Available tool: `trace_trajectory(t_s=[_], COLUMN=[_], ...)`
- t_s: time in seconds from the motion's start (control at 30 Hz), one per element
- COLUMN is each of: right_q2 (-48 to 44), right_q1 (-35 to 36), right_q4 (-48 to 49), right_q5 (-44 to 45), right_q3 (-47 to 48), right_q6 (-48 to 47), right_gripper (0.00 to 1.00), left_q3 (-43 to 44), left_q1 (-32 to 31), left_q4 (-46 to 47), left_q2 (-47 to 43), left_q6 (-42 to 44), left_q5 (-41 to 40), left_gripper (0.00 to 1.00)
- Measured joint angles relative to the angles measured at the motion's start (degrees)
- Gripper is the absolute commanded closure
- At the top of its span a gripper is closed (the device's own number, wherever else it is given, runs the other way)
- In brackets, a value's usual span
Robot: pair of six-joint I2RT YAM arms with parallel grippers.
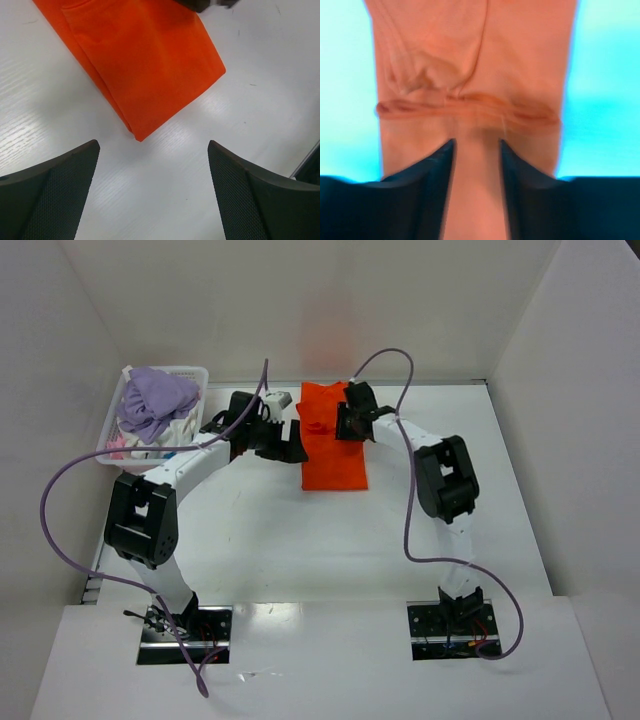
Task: Fold and stack the t-shirts
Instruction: Fold the folded rectangular tshirt in 1/3 of the way, then grab one side of the 2/3 rectangular tshirt with both arms
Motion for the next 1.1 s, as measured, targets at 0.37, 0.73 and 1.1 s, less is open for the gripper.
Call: trace_trajectory(t_s=[0.37,0.73,1.1], right_q2=[-28.52,-29.09,-29.75], right_q1=[-3.15,-2.99,-2.99], right_q4=[6.69,7.17,10.71], right_q5=[-1.57,-1.88,-2.8], right_q3=[-19.17,-40.22,-41.46], right_q6=[2.16,7.74,10.21], right_gripper=[0.0,0.0,0.27], left_q3=[-2.64,-5.62,-5.62], left_q1=[-0.11,-1.11,-1.38], left_q4=[2.69,8.07,9.64], left_q2=[2.05,5.81,8.09], left_q6=[-1.99,-11.26,-15.04], left_q5=[1.29,0.28,-0.09], left_gripper=[0.02,0.05,0.08])
